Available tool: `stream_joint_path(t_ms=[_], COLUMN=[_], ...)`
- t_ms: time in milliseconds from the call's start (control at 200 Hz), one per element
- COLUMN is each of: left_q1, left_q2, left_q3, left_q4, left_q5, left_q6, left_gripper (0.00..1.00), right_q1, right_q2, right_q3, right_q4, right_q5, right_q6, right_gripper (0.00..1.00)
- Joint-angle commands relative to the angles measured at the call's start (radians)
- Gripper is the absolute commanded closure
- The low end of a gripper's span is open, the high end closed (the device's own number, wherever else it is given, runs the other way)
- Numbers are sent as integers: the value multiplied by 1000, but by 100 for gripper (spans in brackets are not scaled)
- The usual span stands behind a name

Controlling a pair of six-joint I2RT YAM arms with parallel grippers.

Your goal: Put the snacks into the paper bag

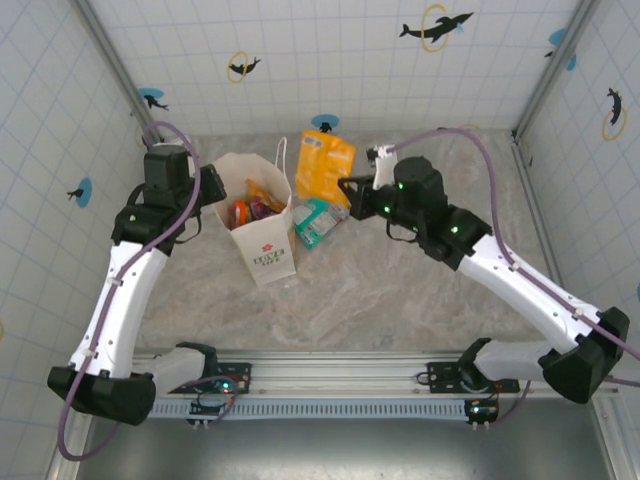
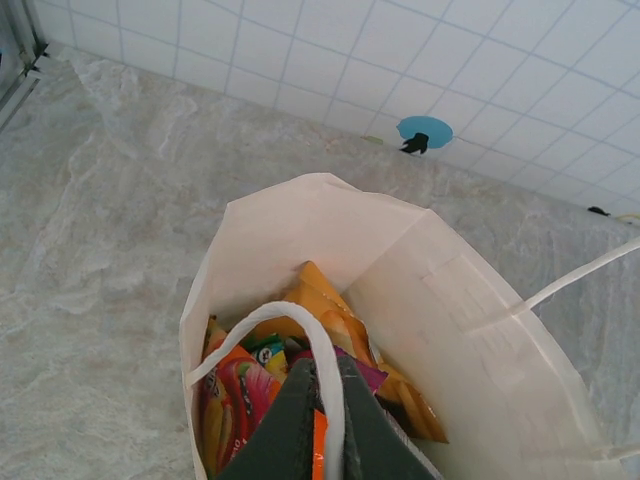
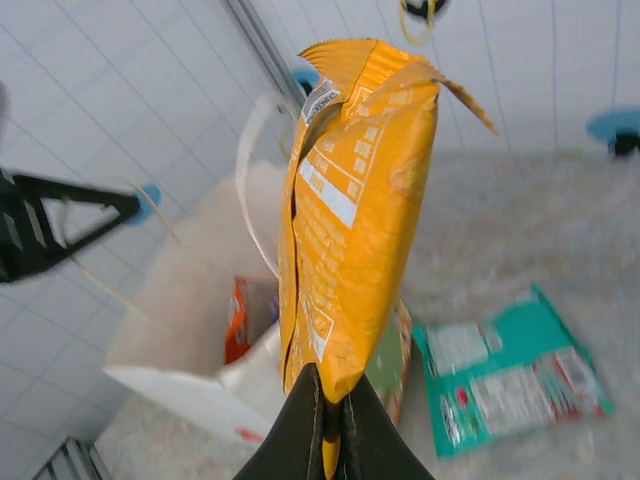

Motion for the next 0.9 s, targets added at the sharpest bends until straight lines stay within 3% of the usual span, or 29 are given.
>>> stream_joint_path(t_ms=[0,360,896], left_q1=[3,4,3], left_q2=[7,17,20], left_q3=[38,42,40], left_q4=[-17,-17,-9], left_q5=[-19,-23,-24], left_q6=[10,10,15], left_gripper=[92,92,92], right_q1=[-2,60,122], right_q2=[42,171,365], right_q3=[93,233,348], right_q4=[61,297,327], right_q5=[9,-43,-48], right_q6=[-104,-182,-193], right_gripper=[100,100,100])
